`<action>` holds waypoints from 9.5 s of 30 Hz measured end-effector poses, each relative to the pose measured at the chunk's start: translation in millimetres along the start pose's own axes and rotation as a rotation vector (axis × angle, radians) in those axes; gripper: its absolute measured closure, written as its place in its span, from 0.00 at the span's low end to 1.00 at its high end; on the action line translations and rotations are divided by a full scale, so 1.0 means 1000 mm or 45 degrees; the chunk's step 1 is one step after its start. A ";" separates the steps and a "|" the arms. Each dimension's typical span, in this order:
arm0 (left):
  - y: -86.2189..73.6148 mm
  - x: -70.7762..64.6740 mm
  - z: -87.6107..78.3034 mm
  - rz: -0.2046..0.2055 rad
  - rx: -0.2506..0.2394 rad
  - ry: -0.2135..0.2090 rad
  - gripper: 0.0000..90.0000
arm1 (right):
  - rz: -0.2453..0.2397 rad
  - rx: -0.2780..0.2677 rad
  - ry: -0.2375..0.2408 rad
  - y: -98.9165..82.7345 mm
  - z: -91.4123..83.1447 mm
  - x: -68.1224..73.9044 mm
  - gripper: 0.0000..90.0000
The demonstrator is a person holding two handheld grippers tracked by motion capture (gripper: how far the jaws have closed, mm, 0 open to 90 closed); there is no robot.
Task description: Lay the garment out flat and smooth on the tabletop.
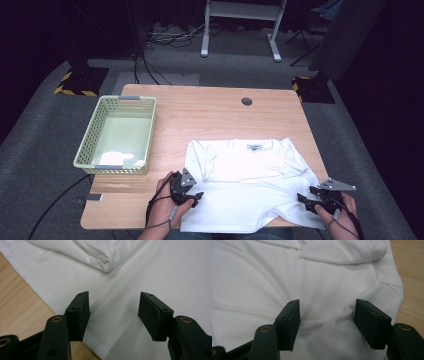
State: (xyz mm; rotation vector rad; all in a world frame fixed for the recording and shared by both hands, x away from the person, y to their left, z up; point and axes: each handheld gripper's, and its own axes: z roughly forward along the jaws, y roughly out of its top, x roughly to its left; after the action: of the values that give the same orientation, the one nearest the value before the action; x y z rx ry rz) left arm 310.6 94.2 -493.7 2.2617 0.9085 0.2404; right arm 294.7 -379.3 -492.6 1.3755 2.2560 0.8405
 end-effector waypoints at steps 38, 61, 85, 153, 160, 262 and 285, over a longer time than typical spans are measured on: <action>0.047 0.008 0.014 -0.014 -0.148 0.095 0.35 | -0.076 -0.060 -0.058 0.068 0.012 0.000 0.43; 0.070 0.010 0.030 0.062 -0.072 0.124 0.94 | -0.139 -0.038 -0.016 0.087 0.028 -0.006 0.93; 0.045 -0.022 -0.027 0.156 -0.201 0.064 0.95 | -0.149 -0.167 0.040 0.060 -0.045 0.015 0.99; -0.012 -0.032 -0.004 0.072 -0.015 0.046 0.55 | 0.044 -0.050 -0.040 -0.005 0.001 0.014 0.38; -0.021 -0.044 -0.014 0.091 0.007 0.014 0.60 | 0.044 -0.038 -0.027 -0.016 -0.010 0.015 0.38; 0.115 -0.007 0.052 0.053 -0.183 0.138 0.53 | 0.019 -0.075 -0.043 -0.002 -0.026 0.009 0.39; 0.118 0.004 0.104 0.025 -0.061 0.135 0.67 | 0.041 -0.094 -0.023 -0.005 -0.028 0.006 0.39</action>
State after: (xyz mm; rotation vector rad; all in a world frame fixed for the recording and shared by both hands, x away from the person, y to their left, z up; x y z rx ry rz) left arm 418.6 -19.3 -495.1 2.2318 0.9255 0.3899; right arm 271.8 -384.2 -474.8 1.3841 2.1723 0.9092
